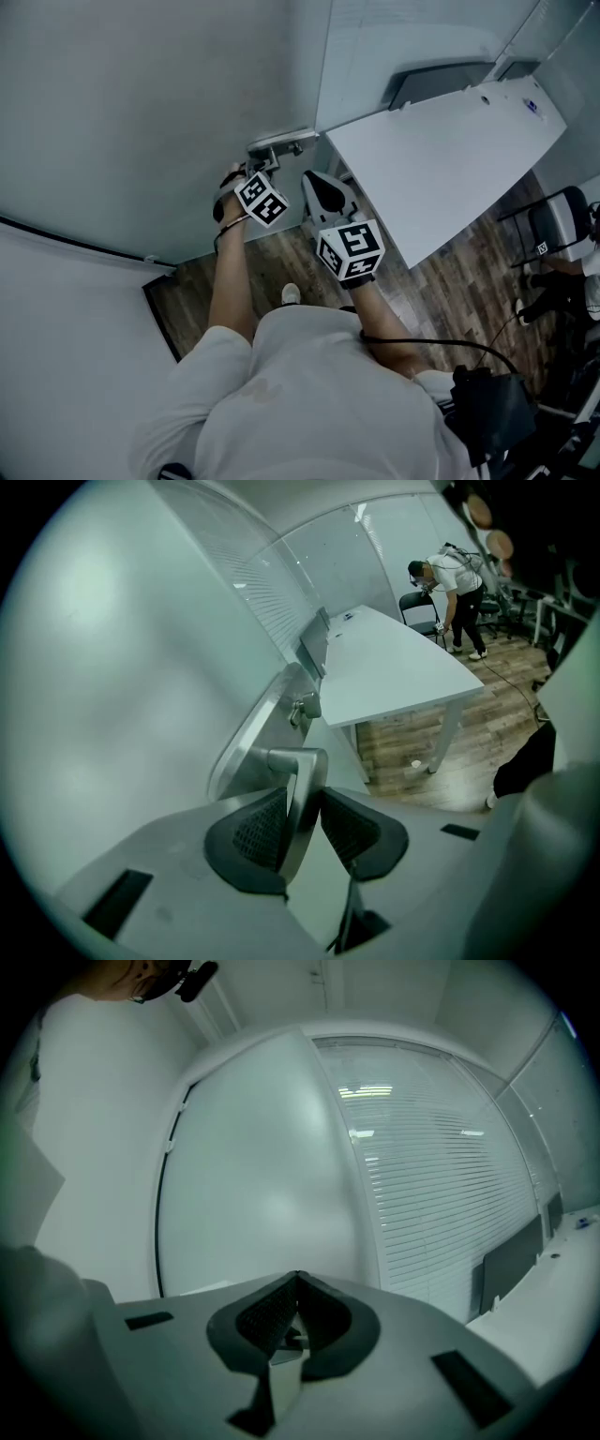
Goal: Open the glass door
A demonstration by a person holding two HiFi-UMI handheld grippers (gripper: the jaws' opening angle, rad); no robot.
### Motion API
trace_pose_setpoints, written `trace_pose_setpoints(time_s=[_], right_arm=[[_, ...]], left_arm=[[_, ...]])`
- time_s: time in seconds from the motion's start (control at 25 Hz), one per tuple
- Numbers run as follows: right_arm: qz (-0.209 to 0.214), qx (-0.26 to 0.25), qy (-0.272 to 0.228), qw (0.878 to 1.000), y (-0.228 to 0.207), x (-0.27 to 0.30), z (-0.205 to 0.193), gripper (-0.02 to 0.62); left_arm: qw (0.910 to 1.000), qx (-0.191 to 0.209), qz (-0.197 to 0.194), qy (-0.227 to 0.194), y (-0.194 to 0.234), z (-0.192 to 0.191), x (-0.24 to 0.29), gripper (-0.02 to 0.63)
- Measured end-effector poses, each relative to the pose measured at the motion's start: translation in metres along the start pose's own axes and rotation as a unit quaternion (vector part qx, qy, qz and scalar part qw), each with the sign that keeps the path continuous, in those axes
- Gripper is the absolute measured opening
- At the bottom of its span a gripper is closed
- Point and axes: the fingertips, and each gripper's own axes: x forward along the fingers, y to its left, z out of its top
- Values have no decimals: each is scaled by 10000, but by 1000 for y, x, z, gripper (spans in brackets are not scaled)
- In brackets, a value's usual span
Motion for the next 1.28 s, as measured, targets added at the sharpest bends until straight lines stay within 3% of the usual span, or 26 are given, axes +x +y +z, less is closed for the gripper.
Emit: trace_pose_setpoints(time_s=[0.44, 0.8, 1.08, 1.28], right_arm=[[158, 312, -62, 9994, -32, -111, -7, 3], [814, 276, -189, 9961, -14, -183, -10, 3], [1143, 502, 211, 9920, -5, -260, -51, 3], [1564, 552, 487, 9849, 4, -288, -71, 3]], left_arm=[[9946, -303, 683, 716, -56, -23, -41, 124], [9845, -306, 1207, 1232, -111, -43, -87, 138], [9728, -104, 1652, 1620, -161, -72, -136, 138], [9692, -176, 1859, 1606, -186, -81, -169, 153]])
